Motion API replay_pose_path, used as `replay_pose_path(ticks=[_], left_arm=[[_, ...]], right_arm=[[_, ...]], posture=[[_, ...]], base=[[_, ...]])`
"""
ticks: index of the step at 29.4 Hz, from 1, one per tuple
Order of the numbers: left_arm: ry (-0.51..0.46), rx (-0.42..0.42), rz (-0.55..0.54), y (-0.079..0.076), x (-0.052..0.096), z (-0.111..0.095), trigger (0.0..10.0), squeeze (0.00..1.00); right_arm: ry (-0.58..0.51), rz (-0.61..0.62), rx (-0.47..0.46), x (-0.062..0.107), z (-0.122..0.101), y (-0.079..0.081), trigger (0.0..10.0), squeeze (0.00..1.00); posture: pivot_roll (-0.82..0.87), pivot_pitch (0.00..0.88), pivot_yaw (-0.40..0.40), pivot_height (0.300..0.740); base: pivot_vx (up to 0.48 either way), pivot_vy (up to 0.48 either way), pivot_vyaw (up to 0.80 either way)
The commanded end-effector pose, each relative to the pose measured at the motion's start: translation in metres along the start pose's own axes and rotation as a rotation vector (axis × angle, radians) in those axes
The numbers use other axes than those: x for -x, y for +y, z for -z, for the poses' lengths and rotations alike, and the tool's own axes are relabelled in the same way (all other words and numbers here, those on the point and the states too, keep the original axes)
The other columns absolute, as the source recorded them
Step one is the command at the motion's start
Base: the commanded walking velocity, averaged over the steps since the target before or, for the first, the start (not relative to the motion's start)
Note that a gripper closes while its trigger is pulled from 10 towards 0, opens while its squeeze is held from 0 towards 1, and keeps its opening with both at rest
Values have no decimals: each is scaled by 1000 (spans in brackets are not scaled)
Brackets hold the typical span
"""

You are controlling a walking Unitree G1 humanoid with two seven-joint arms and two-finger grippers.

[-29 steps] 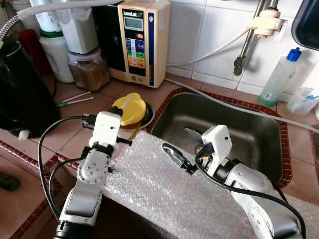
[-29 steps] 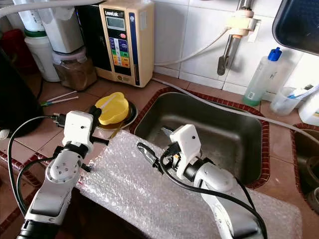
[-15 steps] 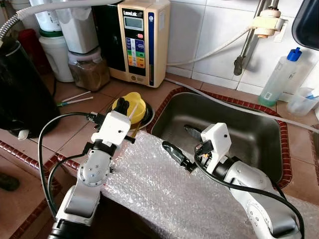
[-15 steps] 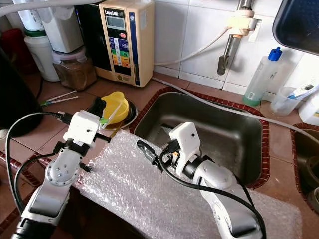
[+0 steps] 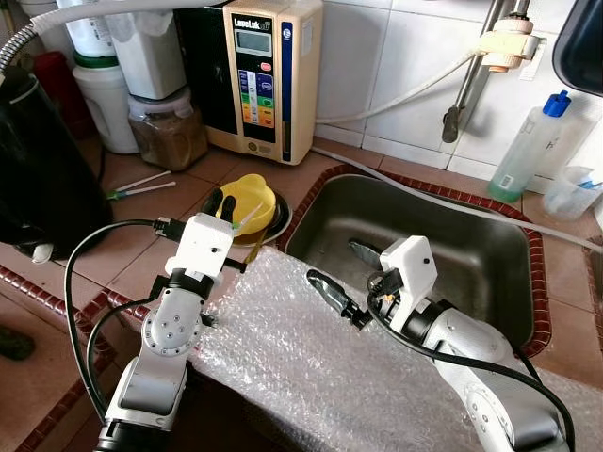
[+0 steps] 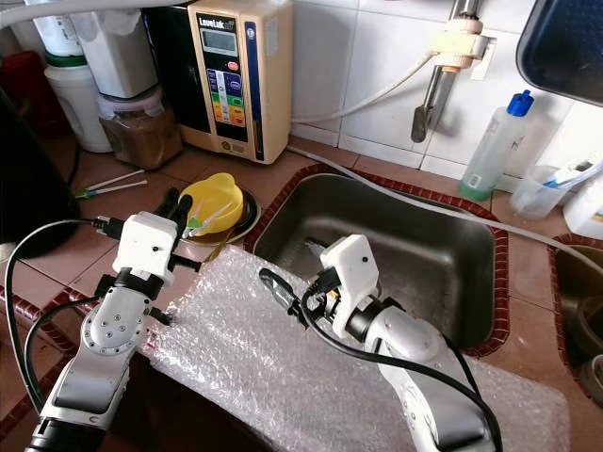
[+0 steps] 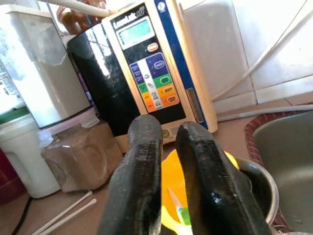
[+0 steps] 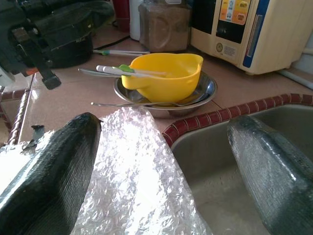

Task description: Kitchen organization

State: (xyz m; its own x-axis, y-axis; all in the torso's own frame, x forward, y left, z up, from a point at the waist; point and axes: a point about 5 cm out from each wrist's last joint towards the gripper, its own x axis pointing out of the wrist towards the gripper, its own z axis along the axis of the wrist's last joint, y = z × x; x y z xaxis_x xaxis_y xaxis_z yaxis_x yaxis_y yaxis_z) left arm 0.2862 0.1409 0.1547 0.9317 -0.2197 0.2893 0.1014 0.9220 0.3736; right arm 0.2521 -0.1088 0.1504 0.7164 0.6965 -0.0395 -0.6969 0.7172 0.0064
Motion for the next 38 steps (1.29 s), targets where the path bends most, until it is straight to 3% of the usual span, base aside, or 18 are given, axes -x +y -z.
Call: replay_pose_path(ticks=[1, 5, 9, 11, 17, 29, 36, 37, 38], left_arm=[[-18, 4, 43, -3, 5, -1, 10000, 1000], [-41, 41, 116, -9, 12, -3, 10000, 1000], [-28, 38, 100, -8, 15, 0, 10000, 1000], [29, 35, 14, -1, 20, 9, 10000, 1000], [78, 30, -86, 9, 24, 16, 10000, 1000], [127, 160, 46, -18, 22, 24, 10000, 1000], [173, 183, 33, -20, 15, 32, 10000, 1000], [187, 189, 21, -19, 14, 34, 10000, 0], [190, 184, 16, -18, 14, 35, 10000, 0]], right_arm=[[10, 0, 10, -1, 2, -1, 10000, 0], [10, -3, 10, -2, 3, 0, 10000, 0], [8, -2, 7, -2, 4, 1, 10000, 0], [7, 3, 4, -2, 4, 1, 10000, 0], [15, -7, -11, -2, 6, 0, 10000, 0], [15, -5, -7, -3, 7, 0, 10000, 0], [17, -7, -6, -2, 6, 1, 10000, 0], [17, -7, -6, -2, 6, 1, 10000, 0], [17, -6, -6, -2, 6, 1, 10000, 0]], posture=[[42, 0, -25, 740], [47, 0, -22, 740], [47, 0, -20, 740], [45, 0, -18, 740], [51, 0, -25, 740], [47, 0, -23, 740], [43, 0, -25, 740], [40, 0, -25, 740], [40, 0, -25, 740]], base=[[0, 0, 0], [0, 0, 0], [0, 0, 0], [0, 0, 0], [0, 0, 0], [0, 0, 0], [0, 0, 0], [0, 0, 0], [0, 0, 0]])
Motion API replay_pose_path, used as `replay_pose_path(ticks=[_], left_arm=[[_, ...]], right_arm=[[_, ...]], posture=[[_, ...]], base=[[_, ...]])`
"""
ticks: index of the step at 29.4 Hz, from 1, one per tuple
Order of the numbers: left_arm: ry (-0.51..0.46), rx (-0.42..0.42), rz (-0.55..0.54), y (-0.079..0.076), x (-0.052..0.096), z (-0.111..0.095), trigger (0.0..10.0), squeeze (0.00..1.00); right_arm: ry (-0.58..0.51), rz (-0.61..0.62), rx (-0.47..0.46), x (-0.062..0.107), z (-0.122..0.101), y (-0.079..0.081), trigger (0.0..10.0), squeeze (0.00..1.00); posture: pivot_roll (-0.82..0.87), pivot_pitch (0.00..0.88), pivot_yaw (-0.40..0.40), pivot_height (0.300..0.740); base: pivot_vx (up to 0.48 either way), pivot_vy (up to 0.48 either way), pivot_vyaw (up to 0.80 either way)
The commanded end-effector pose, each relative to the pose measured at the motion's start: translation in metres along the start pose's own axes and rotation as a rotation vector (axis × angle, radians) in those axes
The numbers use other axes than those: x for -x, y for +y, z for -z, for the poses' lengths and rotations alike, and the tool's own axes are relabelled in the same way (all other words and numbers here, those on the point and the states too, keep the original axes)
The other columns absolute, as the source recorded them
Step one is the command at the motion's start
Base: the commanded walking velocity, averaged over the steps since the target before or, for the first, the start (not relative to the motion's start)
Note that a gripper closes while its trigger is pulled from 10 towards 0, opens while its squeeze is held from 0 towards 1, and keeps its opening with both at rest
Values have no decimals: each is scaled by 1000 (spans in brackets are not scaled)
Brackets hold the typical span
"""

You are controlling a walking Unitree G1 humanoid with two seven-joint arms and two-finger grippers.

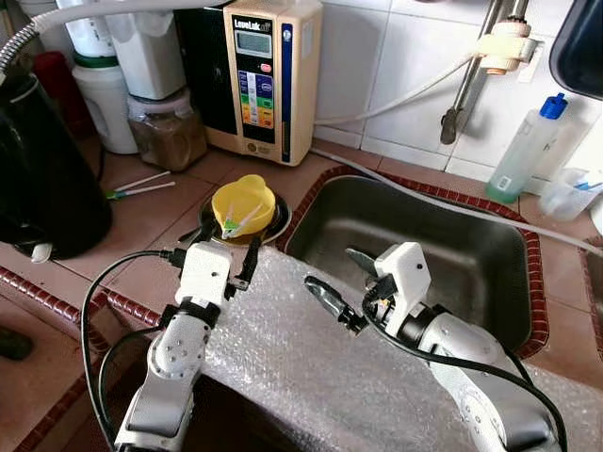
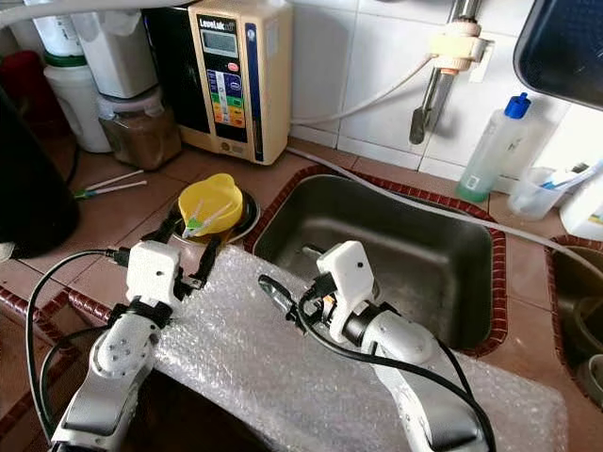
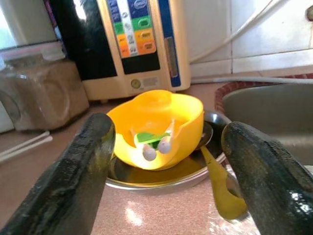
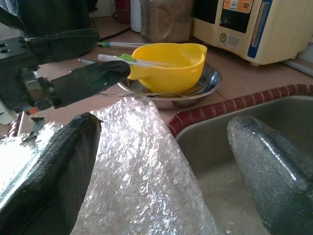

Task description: Kitchen organization

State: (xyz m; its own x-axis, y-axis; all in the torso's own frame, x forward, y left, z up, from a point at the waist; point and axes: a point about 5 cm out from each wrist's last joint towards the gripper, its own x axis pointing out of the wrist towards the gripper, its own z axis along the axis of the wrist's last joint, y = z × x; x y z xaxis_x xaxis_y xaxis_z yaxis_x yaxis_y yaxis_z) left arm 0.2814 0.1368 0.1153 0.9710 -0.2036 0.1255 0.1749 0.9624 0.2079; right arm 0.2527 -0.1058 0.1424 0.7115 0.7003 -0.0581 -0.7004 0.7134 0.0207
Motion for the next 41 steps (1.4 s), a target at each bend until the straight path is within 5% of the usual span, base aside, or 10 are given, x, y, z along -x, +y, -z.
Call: replay_pose_path(ticks=[1, 13, 14, 15, 16, 22, 23, 41], left_arm=[[21, -6, -18, 2, -2, 3, 10000, 0], [40, 29, -45, 4, -11, 8, 10000, 0], [40, 36, -45, 4, -11, 8, 9137, 0], [41, 44, -40, 4, -12, 8, 4392, 0], [40, 43, -30, 3, -12, 8, 1373, 0], [30, 45, -26, 2, -14, 7, 2196, 0], [28, 49, -20, 1, -15, 6, 0, 0], [32, 34, 18, -3, -17, 8, 0, 0]], right_arm=[[-2, 0, 9, 1, -2, -1, 10000, 0], [-3, 3, 2, 1, -2, -1, 10000, 0], [-5, 5, 5, 1, -2, -1, 10000, 0], [-8, 9, 9, 1, -3, -1, 10000, 0], [-9, 12, 10, 1, -3, -1, 10000, 0], [-11, 14, 10, 0, -3, -1, 10000, 0], [-12, 14, 7, 0, -3, -1, 10000, 0], [-14, 15, -2, -1, -2, 0, 10000, 0]], posture=[[40, 0, -25, 740], [36, 0, -25, 740], [35, 0, -25, 740], [35, 0, -25, 740], [34, 0, -25, 740], [35, 0, -21, 740], [35, 0, -19, 740], [37, 0, -13, 740]], base=[[0, 0, 0], [0, 0, 0], [0, 0, 0], [0, 0, 0], [0, 0, 0], [0, 0, 0], [0, 0, 0], [0, 0, 0]])
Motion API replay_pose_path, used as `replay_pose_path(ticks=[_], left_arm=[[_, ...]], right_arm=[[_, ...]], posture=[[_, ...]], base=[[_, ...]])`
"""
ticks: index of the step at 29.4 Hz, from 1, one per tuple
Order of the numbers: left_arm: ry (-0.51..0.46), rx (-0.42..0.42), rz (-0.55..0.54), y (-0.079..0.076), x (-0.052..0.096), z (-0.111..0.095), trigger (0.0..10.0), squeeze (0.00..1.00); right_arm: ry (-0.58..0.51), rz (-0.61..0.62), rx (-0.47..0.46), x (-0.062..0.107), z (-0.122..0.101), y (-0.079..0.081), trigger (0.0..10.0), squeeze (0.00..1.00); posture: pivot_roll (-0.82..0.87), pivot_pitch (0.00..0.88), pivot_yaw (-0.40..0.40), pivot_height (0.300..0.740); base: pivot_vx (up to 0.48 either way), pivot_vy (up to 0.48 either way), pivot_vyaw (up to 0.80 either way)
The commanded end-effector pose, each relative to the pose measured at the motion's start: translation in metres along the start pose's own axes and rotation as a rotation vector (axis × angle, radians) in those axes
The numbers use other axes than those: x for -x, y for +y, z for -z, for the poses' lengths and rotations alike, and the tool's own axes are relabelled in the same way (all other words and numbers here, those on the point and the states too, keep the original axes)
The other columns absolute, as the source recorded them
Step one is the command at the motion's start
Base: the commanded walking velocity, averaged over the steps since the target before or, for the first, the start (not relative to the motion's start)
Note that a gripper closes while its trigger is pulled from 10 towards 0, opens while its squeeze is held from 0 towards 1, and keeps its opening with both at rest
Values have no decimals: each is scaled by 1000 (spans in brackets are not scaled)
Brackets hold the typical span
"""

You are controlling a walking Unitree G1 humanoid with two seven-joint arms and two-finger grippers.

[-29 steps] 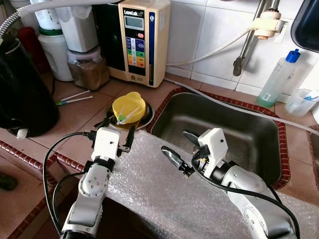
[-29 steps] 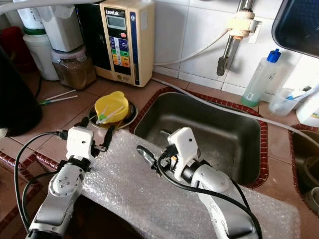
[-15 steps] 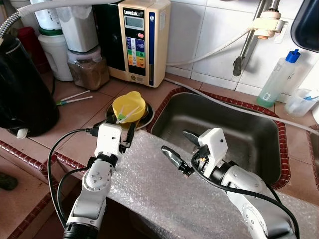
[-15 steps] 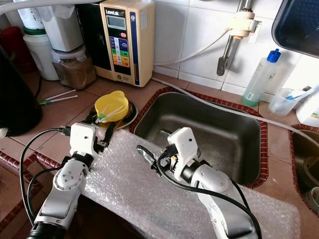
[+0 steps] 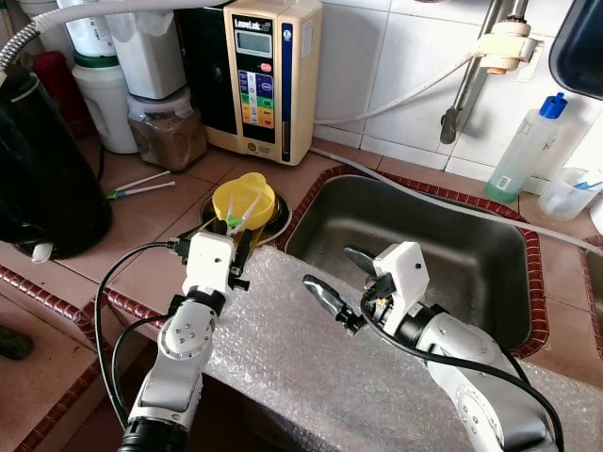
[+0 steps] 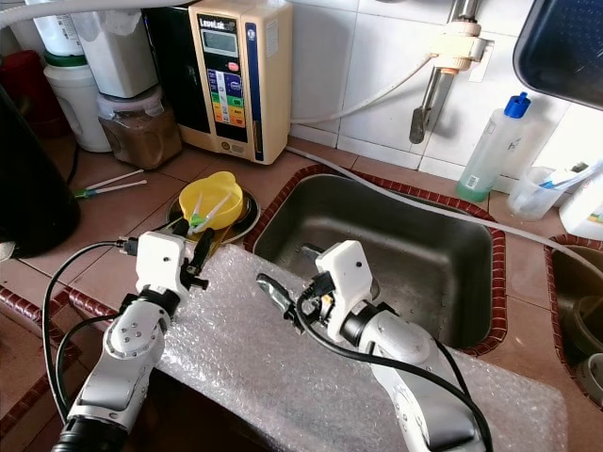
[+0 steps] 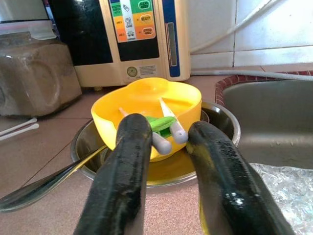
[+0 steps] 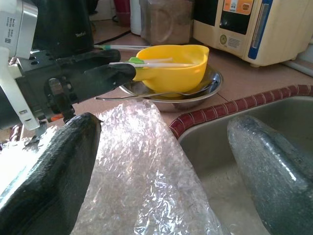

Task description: Kitchen organization

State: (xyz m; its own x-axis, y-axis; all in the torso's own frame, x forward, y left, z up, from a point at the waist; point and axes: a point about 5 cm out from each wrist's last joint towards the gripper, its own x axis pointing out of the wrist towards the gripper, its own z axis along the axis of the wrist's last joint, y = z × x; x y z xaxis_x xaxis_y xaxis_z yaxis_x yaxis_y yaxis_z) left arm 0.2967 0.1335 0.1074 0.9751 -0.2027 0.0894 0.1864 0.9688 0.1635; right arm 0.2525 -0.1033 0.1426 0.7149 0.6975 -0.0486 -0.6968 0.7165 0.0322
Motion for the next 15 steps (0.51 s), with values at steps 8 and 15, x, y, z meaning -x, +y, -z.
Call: replay_pose_path(ticks=[8, 15], left_arm=[[-5, -16, 23, -2, -3, -1, 0, 0], [-4, -31, 18, -1, -3, 0, 0, 0]], right_arm=[[-7, 14, 6, 0, -2, -2, 10000, 0], [-5, 15, 11, -1, -2, -2, 10000, 0]], posture=[[37, 0, -12, 740], [38, 0, -12, 740]], base=[[0, 0, 0], [0, 0, 0]])
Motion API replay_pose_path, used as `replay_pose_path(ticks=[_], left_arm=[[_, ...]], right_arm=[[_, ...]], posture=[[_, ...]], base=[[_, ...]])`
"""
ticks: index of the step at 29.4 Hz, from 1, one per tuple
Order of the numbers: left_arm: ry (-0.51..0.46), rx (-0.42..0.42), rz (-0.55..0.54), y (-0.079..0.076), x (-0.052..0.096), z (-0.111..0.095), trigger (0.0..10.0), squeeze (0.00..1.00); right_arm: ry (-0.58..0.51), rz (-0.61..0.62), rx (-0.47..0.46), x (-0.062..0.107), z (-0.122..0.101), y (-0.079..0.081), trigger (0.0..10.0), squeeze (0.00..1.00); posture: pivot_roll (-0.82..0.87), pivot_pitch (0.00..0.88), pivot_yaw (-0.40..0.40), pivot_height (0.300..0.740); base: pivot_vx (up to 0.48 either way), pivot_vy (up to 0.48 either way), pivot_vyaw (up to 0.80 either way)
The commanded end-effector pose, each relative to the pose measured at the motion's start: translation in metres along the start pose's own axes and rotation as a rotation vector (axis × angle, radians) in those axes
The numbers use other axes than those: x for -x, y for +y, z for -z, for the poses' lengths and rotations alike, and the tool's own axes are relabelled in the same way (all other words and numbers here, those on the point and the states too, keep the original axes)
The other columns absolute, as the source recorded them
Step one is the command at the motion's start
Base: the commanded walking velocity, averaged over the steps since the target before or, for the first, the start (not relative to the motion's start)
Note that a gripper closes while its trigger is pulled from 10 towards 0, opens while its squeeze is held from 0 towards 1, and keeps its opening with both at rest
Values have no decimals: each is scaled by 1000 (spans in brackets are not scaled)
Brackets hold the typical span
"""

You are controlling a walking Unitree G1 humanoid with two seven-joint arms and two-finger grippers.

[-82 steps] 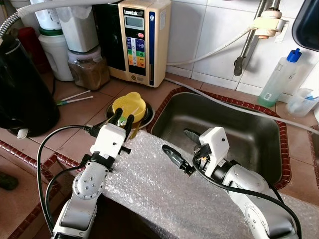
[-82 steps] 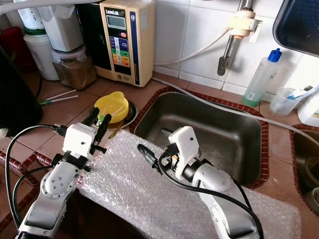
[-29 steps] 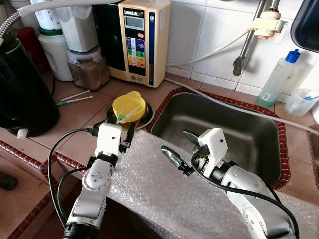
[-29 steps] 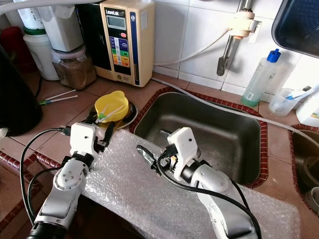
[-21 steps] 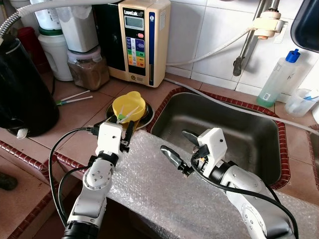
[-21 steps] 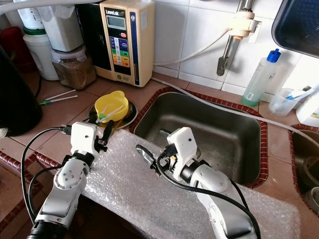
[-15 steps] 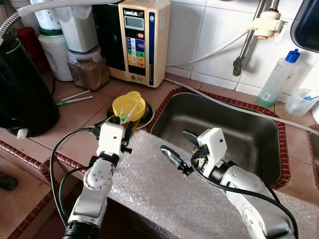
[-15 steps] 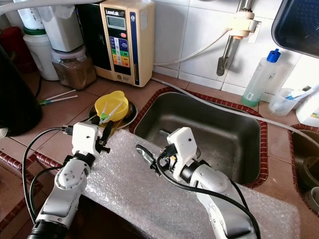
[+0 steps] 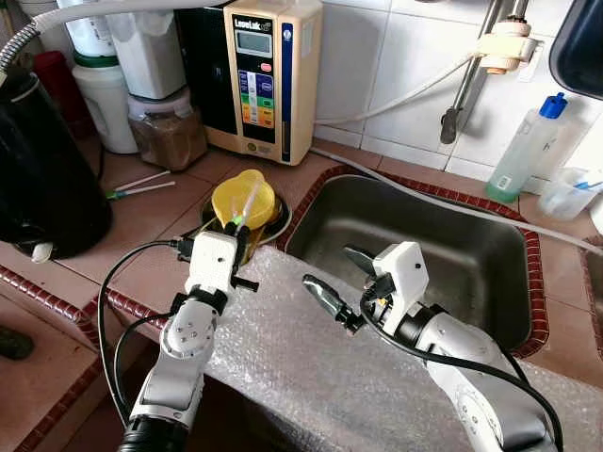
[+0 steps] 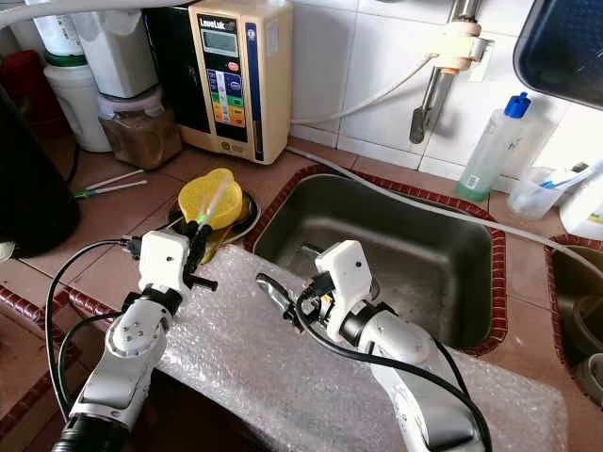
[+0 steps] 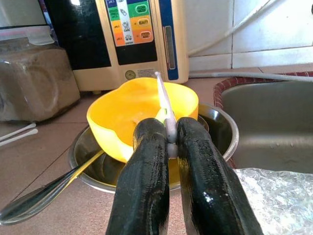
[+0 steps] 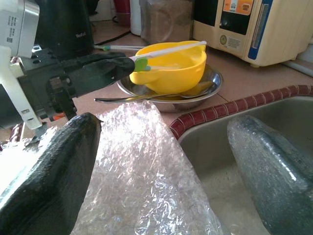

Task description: Kitchen organization

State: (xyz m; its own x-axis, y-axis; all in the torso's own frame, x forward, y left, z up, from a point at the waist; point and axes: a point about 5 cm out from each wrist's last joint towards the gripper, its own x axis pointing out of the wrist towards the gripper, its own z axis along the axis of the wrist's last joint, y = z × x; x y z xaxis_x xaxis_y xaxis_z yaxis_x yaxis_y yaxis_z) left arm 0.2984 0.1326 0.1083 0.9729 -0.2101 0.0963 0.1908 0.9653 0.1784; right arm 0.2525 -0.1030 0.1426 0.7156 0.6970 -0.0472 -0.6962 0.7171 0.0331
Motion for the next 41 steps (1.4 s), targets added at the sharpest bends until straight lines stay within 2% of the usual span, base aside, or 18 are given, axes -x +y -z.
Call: replay_pose_path(ticks=[1, 6, 8, 14, 17, 22, 25, 26, 27, 28, 30, 31, 32, 33, 35, 36, 38, 41], left_arm=[[4, -16, 12, -1, -1, 0, 0, 0], [3, -27, 5, 0, -1, 0, 0, 0], [-25, -104, -21, 2, -1, -3, 0, 0], [-48, -125, -62, 8, -2, -6, 0, 0], [-111, -156, -86, 12, -3, -16, 0, 0], [-209, -235, -65, 8, -2, -31, 0, 0], [-303, -329, 41, -2, -1, -43, 0, 0], [-335, -373, 88, -3, 1, -47, 0, 0], [-335, -373, 88, -3, 1, -47, 0, 0], [-359, -411, 110, -2, 3, -49, 0, 0], [-380, -462, 121, -1, 4, -52, 0, 0], [-389, -472, 136, -1, 5, -53, 2431, 0], [-396, -478, 147, -2, 5, -53, 2431, 0], [-400, -489, 161, -3, 5, -53, 3608, 0], [-436, -568, 193, -6, 4, -53, 3804, 0], [-436, -568, 193, -6, 4, -53, 3804, 0], [-492, -658, 240, -14, 4, -56, 4078, 0], [-530, -693, 270, -21, 4, -57, 3922, 0]], right_arm=[[-3, 14, 12, 0, -2, -2, 10000, 0], [-7, 14, 13, -1, -3, -2, 10000, 0], [-6, 17, 11, 0, -2, -2, 10000, 0], [1, 19, 22, -2, -3, -4, 10000, 0], [0, 15, 29, -3, -4, -5, 10000, 0], [-5, 19, 37, -3, -4, -7, 10000, 0], [-67, 89, 12, -7, -17, -21, 10000, 0], [-147, 144, -38, -11, -36, -31, 10000, 0], [-147, 144, -38, -11, -36, -31, 10000, 0], [-217, 181, -82, -13, -52, -38, 10000, 0], [-264, 208, -101, -14, -66, -47, 10000, 0], [-290, 222, -121, -14, -72, -52, 10000, 0], [-306, 230, -136, -15, -75, -55, 10000, 0], [-313, 235, -145, -15, -77, -57, 10000, 0], [-310, 235, -159, -16, -77, -61, 10000, 0], [-310, 235, -159, -16, -77, -61, 10000, 0], [-315, 222, -215, -20, -79, -61, 10000, 0], [-298, 192, -291, -27, -79, -59, 10000, 0]], posture=[[38, 0, -12, 740], [38, 0, -11, 740], [41, 0, -14, 740], [43, 0, -17, 740], [49, 0, -20, 740], [52, 0, -24, 740], [56, 0, -17, 740], [57, 0, -14, 740], [57, 0, -14, 740], [58, 0, -13, 740], [60, 0, -8, 740], [62, 0, -8, 740], [63, 0, -7, 740], [65, 0, -6, 740], [66, 0, -7, 740], [66, 0, -7, 740], [70, 0, -10, 740], [67, 0, -5, 740]], base=[[0, 0, 0], [0, 0, 0], [0, 0, 0], [0, 0, 0], [0, 0, 0], [0, 0, 0], [0, 0, 0], [0, 0, 0], [0, 0, 0], [0, 0, 0], [0, 0, 0], [0, 0, 0], [0, 0, 0], [0, 0, 0], [0, 0, 0], [0, 0, 0], [0, 0, 0], [0, 0, 0]])
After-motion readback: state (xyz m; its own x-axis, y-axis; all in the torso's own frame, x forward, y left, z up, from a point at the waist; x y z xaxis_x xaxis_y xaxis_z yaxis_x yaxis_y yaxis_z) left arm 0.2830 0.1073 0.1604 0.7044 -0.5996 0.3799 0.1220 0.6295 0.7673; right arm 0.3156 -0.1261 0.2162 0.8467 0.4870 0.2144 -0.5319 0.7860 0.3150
